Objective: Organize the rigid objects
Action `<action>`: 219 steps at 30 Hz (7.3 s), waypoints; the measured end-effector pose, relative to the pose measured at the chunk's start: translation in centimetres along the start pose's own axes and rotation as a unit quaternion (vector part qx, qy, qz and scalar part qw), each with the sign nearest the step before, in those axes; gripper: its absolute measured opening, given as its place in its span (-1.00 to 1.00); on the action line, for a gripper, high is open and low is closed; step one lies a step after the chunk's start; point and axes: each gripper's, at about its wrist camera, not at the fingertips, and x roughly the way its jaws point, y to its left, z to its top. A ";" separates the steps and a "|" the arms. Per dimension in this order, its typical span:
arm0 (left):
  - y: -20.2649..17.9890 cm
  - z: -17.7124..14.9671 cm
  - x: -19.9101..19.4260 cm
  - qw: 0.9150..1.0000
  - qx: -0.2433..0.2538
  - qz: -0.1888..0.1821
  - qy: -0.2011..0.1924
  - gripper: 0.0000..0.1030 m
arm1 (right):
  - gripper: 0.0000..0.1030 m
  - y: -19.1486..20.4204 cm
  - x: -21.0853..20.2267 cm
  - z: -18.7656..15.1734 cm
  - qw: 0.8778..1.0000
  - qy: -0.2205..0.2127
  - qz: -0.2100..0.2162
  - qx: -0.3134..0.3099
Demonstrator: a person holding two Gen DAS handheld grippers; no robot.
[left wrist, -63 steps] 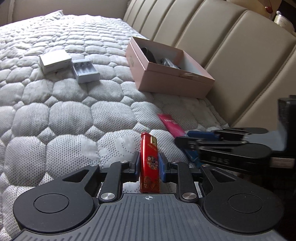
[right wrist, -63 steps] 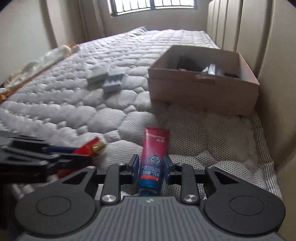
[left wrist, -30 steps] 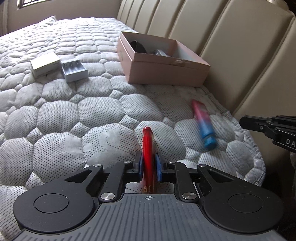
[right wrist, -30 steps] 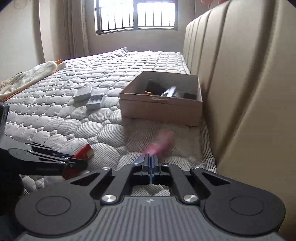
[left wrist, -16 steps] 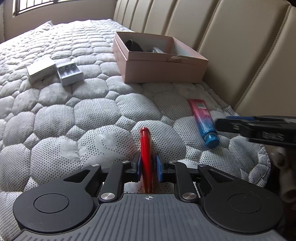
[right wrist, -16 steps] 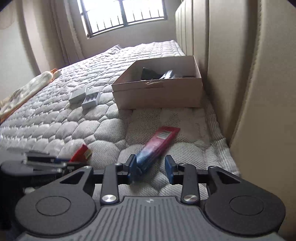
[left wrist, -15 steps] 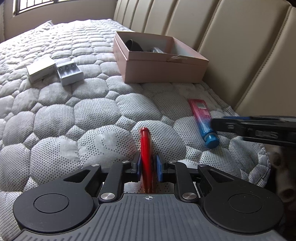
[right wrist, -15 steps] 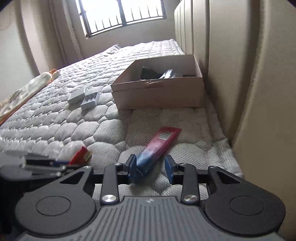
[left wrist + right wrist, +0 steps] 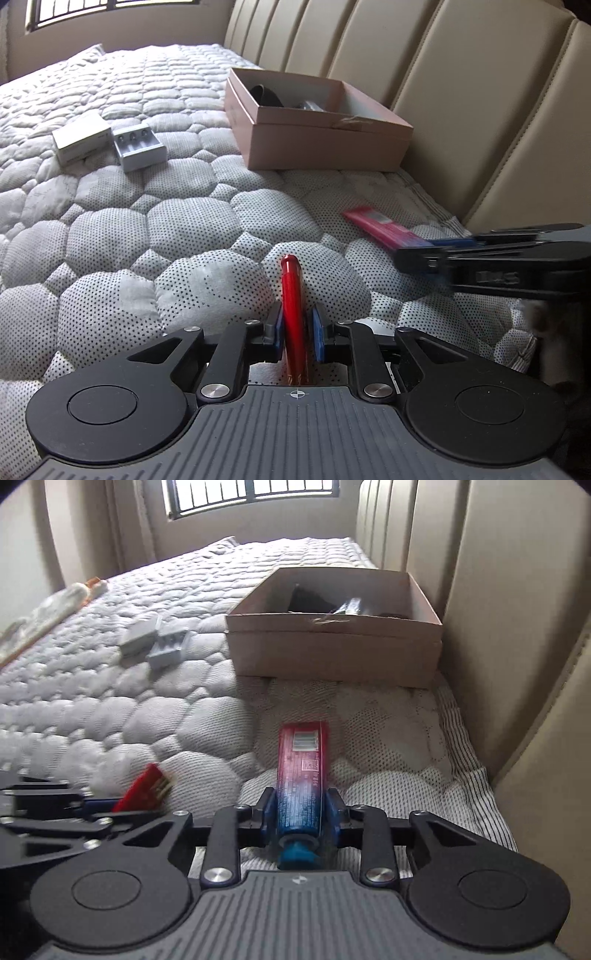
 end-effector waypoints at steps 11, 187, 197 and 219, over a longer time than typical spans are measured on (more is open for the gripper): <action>-0.2 -0.1 -0.7 1.000 0.000 -0.015 -0.011 -0.71 | -0.47 -1.3 -4.8 -0.3 0.999 -0.020 0.028 0.003; 16.3 14.1 8.5 0.972 -0.024 0.212 -0.097 -0.45 | 0.53 0.1 4.7 0.4 0.996 -0.079 -0.026 -0.036; 14.9 14.1 9.5 0.974 0.011 0.204 -0.093 0.27 | 0.55 0.1 4.7 0.4 0.996 -0.079 -0.024 -0.037; 17.8 14.4 10.5 0.968 -0.079 0.229 -0.071 0.51 | 0.61 -0.2 4.7 0.5 0.996 -0.079 -0.014 -0.032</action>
